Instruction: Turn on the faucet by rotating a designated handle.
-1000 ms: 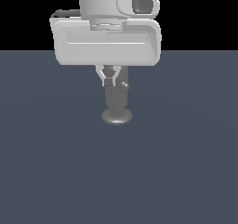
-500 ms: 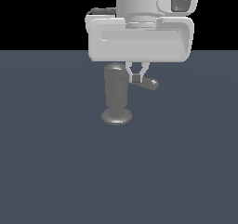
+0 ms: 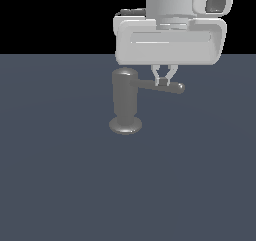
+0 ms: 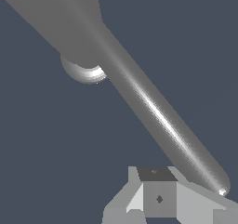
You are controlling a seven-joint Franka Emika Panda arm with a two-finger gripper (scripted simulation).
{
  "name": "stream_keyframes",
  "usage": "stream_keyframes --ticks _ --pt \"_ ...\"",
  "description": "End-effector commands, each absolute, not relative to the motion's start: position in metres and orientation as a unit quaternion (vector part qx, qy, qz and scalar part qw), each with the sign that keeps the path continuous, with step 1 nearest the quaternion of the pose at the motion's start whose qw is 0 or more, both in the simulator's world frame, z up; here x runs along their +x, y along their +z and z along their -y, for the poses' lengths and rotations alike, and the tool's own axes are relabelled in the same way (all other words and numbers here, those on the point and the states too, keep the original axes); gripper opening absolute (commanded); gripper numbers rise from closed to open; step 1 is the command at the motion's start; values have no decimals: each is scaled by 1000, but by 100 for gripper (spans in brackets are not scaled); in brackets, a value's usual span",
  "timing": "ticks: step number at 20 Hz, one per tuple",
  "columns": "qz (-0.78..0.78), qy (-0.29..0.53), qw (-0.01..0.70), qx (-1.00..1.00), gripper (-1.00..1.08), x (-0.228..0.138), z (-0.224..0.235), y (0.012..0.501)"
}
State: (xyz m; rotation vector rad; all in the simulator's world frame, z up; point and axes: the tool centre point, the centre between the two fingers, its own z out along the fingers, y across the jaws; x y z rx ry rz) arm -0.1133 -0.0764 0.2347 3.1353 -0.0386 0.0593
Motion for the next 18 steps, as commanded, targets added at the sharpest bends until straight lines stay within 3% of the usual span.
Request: stream_keyframes --ticks 1,18 --pt "13 18 3 1000 -100 -111 79 234" --pt "19 12 2 1000 -100 -67 123 229"
